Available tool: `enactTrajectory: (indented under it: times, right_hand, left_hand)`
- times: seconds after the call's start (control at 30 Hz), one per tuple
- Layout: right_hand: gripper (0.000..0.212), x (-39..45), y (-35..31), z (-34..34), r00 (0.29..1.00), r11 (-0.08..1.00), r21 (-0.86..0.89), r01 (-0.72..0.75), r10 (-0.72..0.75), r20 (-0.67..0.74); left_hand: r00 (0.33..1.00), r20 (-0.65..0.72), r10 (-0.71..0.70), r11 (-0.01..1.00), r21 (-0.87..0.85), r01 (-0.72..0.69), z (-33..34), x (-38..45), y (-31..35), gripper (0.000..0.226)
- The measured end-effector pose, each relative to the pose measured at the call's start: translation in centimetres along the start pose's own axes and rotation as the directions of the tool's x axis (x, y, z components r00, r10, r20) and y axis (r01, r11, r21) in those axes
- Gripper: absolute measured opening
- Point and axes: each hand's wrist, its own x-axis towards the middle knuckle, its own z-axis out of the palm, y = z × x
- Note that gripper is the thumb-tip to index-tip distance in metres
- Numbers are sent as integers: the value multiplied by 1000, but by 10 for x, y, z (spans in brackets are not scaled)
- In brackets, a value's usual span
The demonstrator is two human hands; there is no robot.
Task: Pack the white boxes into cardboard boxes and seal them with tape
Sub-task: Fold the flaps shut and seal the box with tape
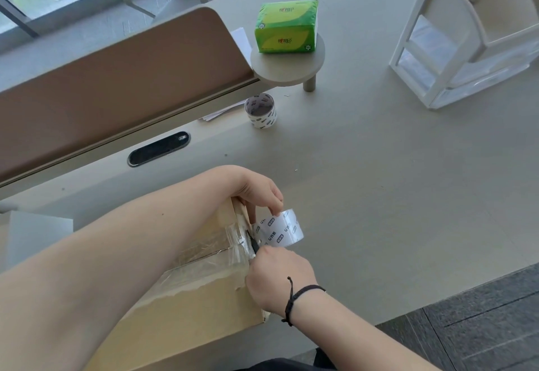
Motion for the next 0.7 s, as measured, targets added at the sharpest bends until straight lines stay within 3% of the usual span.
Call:
enactTrajectory:
  times: [0.3,0.43,0.57,0.7]
  right_hand:
    - [25,-20,20,16,993,997,-62,-35,41,106]
    - [27,-24,27,20,996,999,-24,-48,50,79]
    - [27,-31,47,23,994,997,-40,-63,66,92]
    - [26,-19,89,33,981,980,-73,-186,189,43]
  left_hand:
    - [1000,-18,6,1000,-29,-7,-2,-5,1,16]
    - [999,27,28,997,-75,-26,-4,-6,2,2]
    - [997,38,62,995,-82,-59,-2,-5,-1,5]
    - [994,-39,102,993,-48,-103,1,-3,-2,16]
